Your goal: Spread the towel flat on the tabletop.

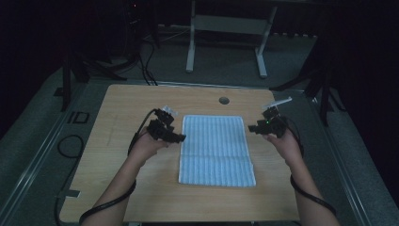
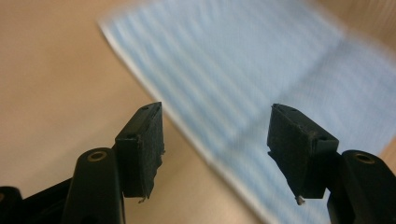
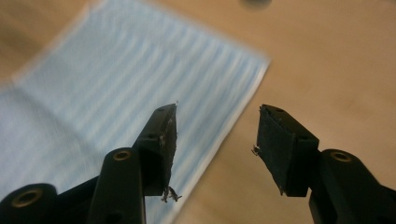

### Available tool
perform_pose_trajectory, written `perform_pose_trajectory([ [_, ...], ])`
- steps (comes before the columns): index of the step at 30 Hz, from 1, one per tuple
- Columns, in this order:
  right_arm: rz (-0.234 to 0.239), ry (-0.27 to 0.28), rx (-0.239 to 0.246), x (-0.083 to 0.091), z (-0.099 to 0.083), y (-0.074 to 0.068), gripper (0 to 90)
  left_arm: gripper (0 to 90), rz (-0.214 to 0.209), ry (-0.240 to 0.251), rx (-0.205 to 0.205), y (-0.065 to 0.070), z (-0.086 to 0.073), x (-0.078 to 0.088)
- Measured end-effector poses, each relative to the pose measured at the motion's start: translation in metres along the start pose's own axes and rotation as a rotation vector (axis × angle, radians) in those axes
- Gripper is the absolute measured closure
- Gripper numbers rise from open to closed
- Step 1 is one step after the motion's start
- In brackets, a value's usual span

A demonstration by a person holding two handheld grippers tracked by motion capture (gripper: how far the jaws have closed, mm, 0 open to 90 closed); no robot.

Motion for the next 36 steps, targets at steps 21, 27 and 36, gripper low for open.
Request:
perform_pose_trajectory([
  [21, 0.221, -0.150, 0.076, 0.034, -0.155, -0.078, 70.5, 54.7, -0.172, -0.054, -0.111, 0.074, -0.108, -0.007],
  [27, 0.194, -0.133, 0.113, 0.043, -0.156, -0.079, 88.5, 87.7, -0.176, -0.044, -0.111, 0.080, -0.109, -0.007],
  [36, 0.139, 0.011, 0.166, 0.083, -0.107, -0.070, 88.6, 88.3, -0.152, 0.087, -0.106, 0.073, -0.071, 0.034],
])
Point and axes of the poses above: each handheld gripper's, and its own axes: x roughly backward along the jaws, z roughly out of its top, y roughly to its right, the point moved 4 cm from there along -x, roughly forward along the jaws, and after that the axes turned 11 degrees about y, right-handed, at the moved point
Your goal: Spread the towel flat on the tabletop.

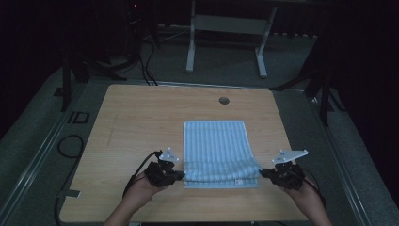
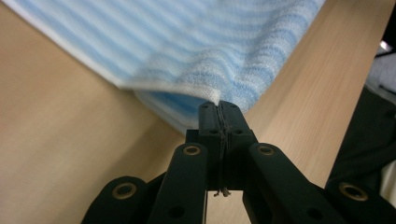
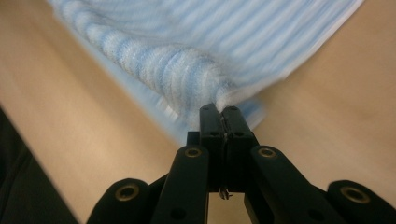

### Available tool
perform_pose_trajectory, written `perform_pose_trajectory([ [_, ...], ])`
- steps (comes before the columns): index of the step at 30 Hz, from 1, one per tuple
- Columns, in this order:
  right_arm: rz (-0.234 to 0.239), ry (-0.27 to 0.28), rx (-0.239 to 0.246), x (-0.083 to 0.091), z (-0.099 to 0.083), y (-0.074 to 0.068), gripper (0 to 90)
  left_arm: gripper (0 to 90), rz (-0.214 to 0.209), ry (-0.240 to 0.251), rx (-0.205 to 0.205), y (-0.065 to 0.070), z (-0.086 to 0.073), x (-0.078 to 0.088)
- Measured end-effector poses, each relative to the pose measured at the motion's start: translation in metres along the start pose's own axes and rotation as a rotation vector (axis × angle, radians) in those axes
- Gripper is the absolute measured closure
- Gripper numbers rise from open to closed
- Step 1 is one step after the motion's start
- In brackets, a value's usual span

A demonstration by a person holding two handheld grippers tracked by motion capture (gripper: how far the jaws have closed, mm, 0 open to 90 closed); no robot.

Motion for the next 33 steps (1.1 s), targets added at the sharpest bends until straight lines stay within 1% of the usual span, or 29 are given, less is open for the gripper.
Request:
perform_pose_trajectory([
  [1, -0.007, 0.009, 0.003, 0.001, 0.008, 0.003, 88.6, 88.3, 0.019, 0.011, -0.007, -0.002, 0.007, 0.003],
  [2, -0.014, 0.012, 0.012, 0.001, 0.015, 0.007, 88.6, 88.3, 0.052, 0.015, -0.020, -0.005, 0.013, 0.003],
  [3, -0.027, 0.018, 0.015, -0.002, 0.021, 0.011, 88.6, 88.3, 0.080, 0.017, -0.020, -0.010, 0.019, 0.003],
  [4, -0.037, 0.017, 0.011, -0.006, 0.027, 0.017, 88.6, 88.3, 0.089, 0.014, -0.018, -0.014, 0.024, 0.001],
  [5, -0.037, 0.017, 0.011, -0.006, 0.027, 0.017, 88.6, 88.2, 0.089, 0.014, -0.018, -0.014, 0.024, 0.001],
  [6, -0.042, 0.009, 0.000, -0.011, 0.032, 0.022, 88.6, 88.2, 0.119, 0.014, -0.012, -0.025, 0.034, -0.006],
  [7, -0.061, -0.006, -0.004, -0.024, 0.039, 0.032, 88.6, 88.2, 0.123, 0.010, -0.008, -0.030, 0.038, -0.010],
  [8, -0.066, -0.019, -0.013, -0.031, 0.041, 0.038, 88.6, 88.2, 0.129, 0.009, -0.003, -0.034, 0.041, -0.013],
  [9, -0.067, -0.029, -0.016, -0.036, 0.043, 0.042, 88.6, 88.2, 0.142, 0.003, 0.014, -0.041, 0.044, -0.019],
  [10, -0.075, -0.036, -0.029, -0.045, 0.045, 0.048, 88.6, 88.2, 0.151, -0.007, 0.011, -0.045, 0.046, -0.023],
  [11, -0.079, -0.041, -0.036, -0.050, 0.046, 0.052, 88.6, 88.2, 0.171, -0.011, 0.016, -0.050, 0.048, -0.028],
  [14, -0.093, -0.079, -0.066, -0.071, 0.047, 0.066, 88.6, 88.0, 0.197, -0.034, 0.050, -0.066, 0.048, -0.047],
  [16, -0.096, -0.109, -0.093, -0.084, 0.044, 0.072, 88.5, 87.9, 0.205, -0.058, 0.083, -0.076, 0.043, -0.058],
  [17, -0.095, -0.128, -0.099, -0.092, 0.040, 0.076, 88.5, 87.8, 0.204, -0.073, 0.091, -0.079, 0.040, -0.063],
  [19, -0.094, -0.153, -0.111, -0.101, 0.035, 0.079, 88.5, 87.8, 0.217, -0.100, 0.104, -0.085, 0.033, -0.073],
  [21, -0.095, -0.180, -0.126, -0.110, 0.028, 0.082, 88.5, 87.8, 0.225, -0.113, 0.118, -0.088, 0.028, -0.080],
  [22, -0.105, -0.187, -0.131, -0.114, 0.026, 0.083, 88.4, 87.8, 0.229, -0.127, 0.116, -0.090, 0.026, -0.083],
  [23, -0.110, -0.198, -0.133, -0.118, 0.023, 0.085, 88.4, 87.8, 0.236, -0.129, 0.122, -0.091, 0.024, -0.086],
  [25, -0.111, -0.218, -0.137, -0.124, 0.020, 0.086, 88.2, 84.6, 0.230, -0.145, 0.130, -0.095, 0.020, -0.090],
  [26, -0.110, -0.215, -0.146, -0.126, 0.020, 0.087, 87.9, 81.1, 0.231, -0.147, 0.132, -0.096, 0.019, -0.091],
  [27, -0.110, -0.218, -0.147, -0.126, 0.021, 0.088, 86.7, 79.6, 0.228, -0.149, 0.142, -0.097, 0.018, -0.090],
  [28, -0.111, -0.222, -0.142, -0.125, 0.022, 0.089, 83.5, 77.1, 0.217, -0.143, 0.149, -0.097, 0.018, -0.088],
  [29, -0.115, -0.222, -0.135, -0.124, 0.023, 0.089, 79.5, 72.6, 0.211, -0.132, 0.147, -0.096, 0.019, -0.085],
  [30, -0.110, -0.223, -0.132, -0.121, 0.024, 0.088, 78.2, 71.2, 0.198, -0.124, 0.139, -0.094, 0.019, -0.081],
  [31, -0.101, -0.221, -0.124, -0.117, 0.025, 0.086, 74.9, 68.1, 0.189, -0.116, 0.128, -0.091, 0.020, -0.076],
  [33, -0.099, -0.219, -0.095, -0.109, 0.027, 0.082, 69.9, 62.5, 0.178, -0.098, 0.116, -0.085, 0.022, -0.064],
])
Point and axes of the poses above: each handheld gripper's, and its own axes: x roughly backward along the jaws, z roughly out of its top, y roughly to its right, the point moved 4 cm from there along -x, roughly forward along the jaws, and after that the axes turned 11 degrees about y, right-handed, at the moved point
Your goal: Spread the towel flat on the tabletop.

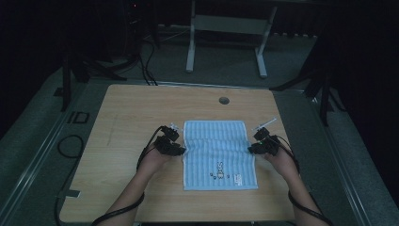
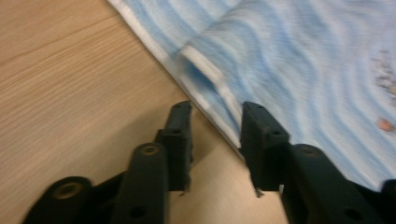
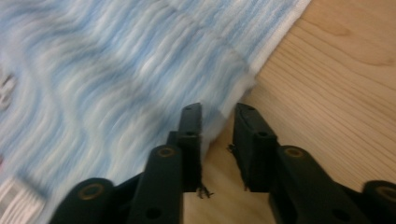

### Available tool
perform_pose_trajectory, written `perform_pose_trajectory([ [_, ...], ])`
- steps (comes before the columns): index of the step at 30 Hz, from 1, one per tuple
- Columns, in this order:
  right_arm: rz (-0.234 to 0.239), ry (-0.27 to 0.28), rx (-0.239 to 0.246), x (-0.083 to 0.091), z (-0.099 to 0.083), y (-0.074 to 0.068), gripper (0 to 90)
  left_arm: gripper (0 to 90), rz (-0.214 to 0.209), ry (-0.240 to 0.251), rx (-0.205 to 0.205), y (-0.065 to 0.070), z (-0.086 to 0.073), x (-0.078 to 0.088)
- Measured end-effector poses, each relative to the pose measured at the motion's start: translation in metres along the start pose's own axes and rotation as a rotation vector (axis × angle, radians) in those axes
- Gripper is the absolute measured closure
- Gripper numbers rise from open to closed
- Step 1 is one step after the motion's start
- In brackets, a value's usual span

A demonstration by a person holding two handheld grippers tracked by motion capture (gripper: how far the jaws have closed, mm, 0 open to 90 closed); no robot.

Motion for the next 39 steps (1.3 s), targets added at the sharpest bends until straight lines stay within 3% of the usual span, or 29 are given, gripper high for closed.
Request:
perform_pose_trajectory([
  [3, -0.007, 0.009, 0.027, 0.011, -0.002, -0.003, 64.9, 58.9, -0.011, 0.013, -0.008, 0.004, 0.000, 0.009],
  [4, -0.016, 0.052, 0.045, 0.030, -0.005, -0.005, 61.2, 57.1, -0.035, 0.031, -0.037, 0.015, -0.001, 0.025],
  [5, -0.016, 0.052, 0.045, 0.030, -0.005, -0.005, 61.2, 55.2, -0.035, 0.031, -0.037, 0.015, -0.001, 0.025],
  [6, 0.002, 0.089, 0.038, 0.044, -0.009, -0.009, 59.8, 55.2, -0.061, 0.045, -0.065, 0.026, -0.004, 0.033],
  [7, 0.002, 0.089, 0.038, 0.044, -0.009, -0.009, 59.8, 55.2, -0.061, 0.045, -0.065, 0.026, -0.004, 0.033],
  [9, 0.025, 0.129, 0.039, 0.057, -0.015, -0.017, 59.8, 55.1, -0.102, 0.051, -0.097, 0.040, -0.009, 0.037],
  [10, 0.067, 0.150, 0.049, 0.064, -0.024, -0.029, 57.8, 52.7, -0.129, 0.042, -0.133, 0.055, -0.016, 0.037],
  [11, 0.067, 0.150, 0.049, 0.064, -0.024, -0.029, 57.8, 52.7, -0.129, 0.042, -0.133, 0.055, -0.016, 0.037],
  [12, 0.092, 0.141, 0.076, 0.065, -0.036, -0.042, 55.9, 52.7, -0.167, 0.012, -0.160, 0.068, -0.026, 0.033],
  [13, 0.092, 0.141, 0.076, 0.065, -0.036, -0.042, 55.9, 52.1, -0.167, 0.012, -0.160, 0.068, -0.026, 0.033],
  [14, 0.101, 0.128, 0.104, 0.062, -0.048, -0.054, 54.7, 50.0, -0.183, -0.028, -0.191, 0.079, -0.036, 0.025],
  [15, 0.101, 0.128, 0.104, 0.062, -0.048, -0.054, 54.7, 49.8, -0.183, -0.028, -0.191, 0.079, -0.036, 0.025],
  [16, 0.111, 0.115, 0.126, 0.059, -0.057, -0.062, 54.6, 49.8, -0.198, -0.059, -0.211, 0.085, -0.044, 0.017],
  [19, 0.124, 0.097, 0.127, 0.053, -0.064, -0.069, 55.3, 49.9, -0.207, -0.080, -0.206, 0.088, -0.050, 0.010],
  [20, 0.123, 0.072, 0.156, 0.046, -0.070, -0.074, 55.6, 50.0, -0.192, -0.094, -0.223, 0.089, -0.053, 0.004],
  [23, 0.136, 0.056, 0.179, 0.041, -0.074, -0.077, 57.8, 50.3, -0.199, -0.088, -0.218, 0.090, -0.054, 0.001],
  [25, 0.146, 0.045, 0.188, 0.038, -0.077, -0.079, 59.0, 51.4, -0.184, -0.083, -0.230, 0.091, -0.054, 0.000],
  [26, 0.155, 0.034, 0.200, 0.034, -0.080, -0.082, 62.4, 53.4, -0.155, -0.076, -0.265, 0.093, -0.054, -0.001],
  [27, 0.155, 0.034, 0.200, 0.034, -0.080, -0.082, 62.4, 56.5, -0.155, -0.076, -0.265, 0.093, -0.054, -0.001],
  [28, 0.177, 0.035, 0.192, 0.034, -0.081, -0.084, 72.5, 59.3, -0.136, -0.071, -0.284, 0.095, -0.055, -0.001],
  [29, 0.177, 0.035, 0.192, 0.034, -0.081, -0.084, 72.5, 67.6, -0.136, -0.071, -0.284, 0.095, -0.055, -0.001],
  [30, 0.197, 0.032, 0.201, 0.034, -0.081, -0.088, 83.5, 76.1, -0.167, -0.073, -0.257, 0.098, -0.054, -0.002],
  [33, 0.178, 0.019, 0.219, 0.034, -0.079, -0.091, 85.7, 84.7, -0.173, -0.082, -0.243, 0.099, -0.053, -0.002],
  [35, 0.166, 0.011, 0.235, 0.036, -0.076, -0.093, 86.7, 85.5, -0.166, -0.075, -0.238, 0.101, -0.051, 0.003],
  [37, 0.158, 0.033, 0.245, 0.044, -0.073, -0.095, 86.7, 85.5, -0.171, -0.044, -0.246, 0.106, -0.047, 0.017],
  [38, 0.157, 0.061, 0.251, 0.059, -0.070, -0.098, 86.6, 85.4, -0.185, -0.015, -0.258, 0.112, -0.043, 0.033],
  [39, 0.157, 0.061, 0.251, 0.059, -0.070, -0.098, 86.6, 85.4, -0.185, -0.015, -0.258, 0.112, -0.043, 0.033],
])
Point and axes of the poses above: each handheld gripper's, and its own axes: x roughly backward along the jaws, z roughly out of its top, y roughly to its right, the point moved 4 cm from there along -x, roughly forward along the jaws, and after that the axes turned 11 degrees about y, right-handed, at the moved point
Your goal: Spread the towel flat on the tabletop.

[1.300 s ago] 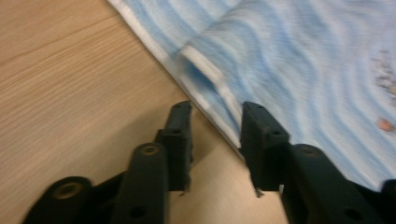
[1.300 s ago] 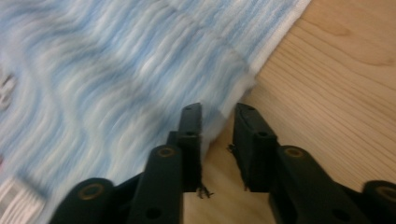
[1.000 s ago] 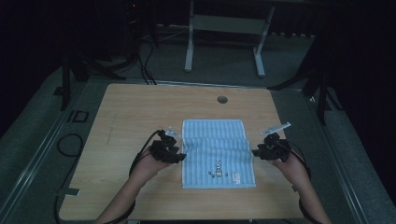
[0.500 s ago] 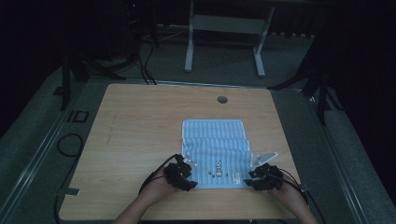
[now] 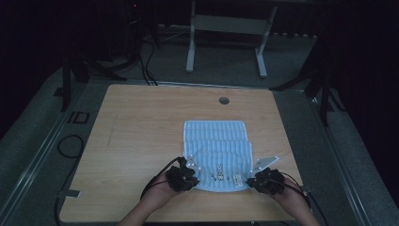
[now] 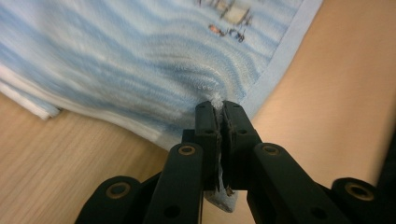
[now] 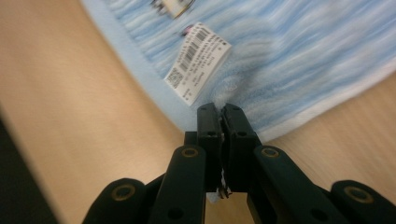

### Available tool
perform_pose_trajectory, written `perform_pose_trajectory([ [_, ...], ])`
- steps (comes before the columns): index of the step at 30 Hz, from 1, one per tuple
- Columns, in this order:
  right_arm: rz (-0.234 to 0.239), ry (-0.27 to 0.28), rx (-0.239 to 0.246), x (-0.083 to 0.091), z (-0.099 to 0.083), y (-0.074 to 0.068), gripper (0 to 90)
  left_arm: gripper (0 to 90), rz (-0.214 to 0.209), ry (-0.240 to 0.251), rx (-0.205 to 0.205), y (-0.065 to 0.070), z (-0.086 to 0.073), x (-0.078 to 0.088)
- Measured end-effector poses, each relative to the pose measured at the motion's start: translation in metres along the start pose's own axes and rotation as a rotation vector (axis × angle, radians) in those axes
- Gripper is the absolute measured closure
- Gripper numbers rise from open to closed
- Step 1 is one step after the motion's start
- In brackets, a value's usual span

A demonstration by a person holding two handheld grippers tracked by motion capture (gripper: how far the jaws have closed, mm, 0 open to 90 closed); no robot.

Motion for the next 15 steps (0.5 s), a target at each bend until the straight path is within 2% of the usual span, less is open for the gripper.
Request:
perform_pose_trajectory([
  [1, -0.005, 0.031, 0.009, 0.016, 0.004, -0.007, 86.6, 85.4, -0.018, 0.018, -0.011, 0.009, 0.003, 0.014],
  [2, -0.005, 0.031, 0.009, 0.016, 0.004, -0.007, 86.6, 85.3, -0.018, 0.018, -0.011, 0.009, 0.003, 0.014],
  [3, 0.003, 0.050, 0.014, 0.030, 0.004, -0.018, 86.6, 85.3, -0.037, 0.031, -0.020, 0.020, 0.002, 0.025],
  [4, 0.006, 0.056, 0.018, 0.036, 0.002, -0.023, 86.5, 85.2, -0.037, 0.031, -0.020, 0.020, 0.002, 0.025],
  [5, 0.006, 0.056, 0.018, 0.036, 0.002, -0.023, 86.5, 85.2, -0.059, 0.028, -0.024, 0.026, 0.000, 0.029],
  [6, 0.008, 0.060, 0.020, 0.041, 0.000, -0.029, 86.5, 85.1, -0.070, 0.032, -0.029, 0.032, -0.002, 0.032],
  [7, 0.018, 0.070, 0.025, 0.051, -0.006, -0.039, 86.4, 84.8, -0.097, 0.026, -0.040, 0.044, -0.008, 0.039],
  [8, 0.018, 0.070, 0.025, 0.051, -0.006, -0.039, 86.4, 84.6, -0.097, 0.026, -0.040, 0.044, -0.008, 0.039],
  [9, 0.035, 0.081, 0.009, 0.061, -0.013, -0.048, 86.3, 84.3, -0.113, 0.012, -0.048, 0.056, -0.015, 0.043],
  [10, 0.035, 0.081, 0.009, 0.061, -0.013, -0.048, 86.3, 84.2, -0.113, 0.012, -0.048, 0.056, -0.015, 0.043],
  [11, 0.044, 0.087, -0.006, 0.068, -0.020, -0.057, 86.3, 83.5, -0.142, -0.007, -0.051, 0.066, -0.022, 0.046],
  [12, 0.061, 0.092, -0.019, 0.071, -0.023, -0.062, 86.2, 83.5, -0.142, -0.007, -0.051, 0.066, -0.022, 0.046],
  [13, 0.077, 0.087, -0.018, 0.072, -0.028, -0.067, 85.6, 82.9, -0.174, -0.013, -0.022, 0.075, -0.029, 0.048],
  [14, 0.096, 0.073, -0.020, 0.072, -0.032, -0.073, 85.6, 82.5, -0.174, -0.013, -0.022, 0.075, -0.029, 0.048],
  [15, 0.110, 0.069, -0.020, 0.073, -0.035, -0.077, 84.4, 79.8, -0.237, -0.033, -0.004, 0.082, -0.036, 0.048],
])
Point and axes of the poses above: each handheld gripper's, and its own axes: x roughly backward along the jaws, z roughly out of its top, y roughly to its right, the point moved 4 cm from there along -x, roughly forward along the jaws, and after that the axes turned 11 degrees about y, right-handed, at the moved point
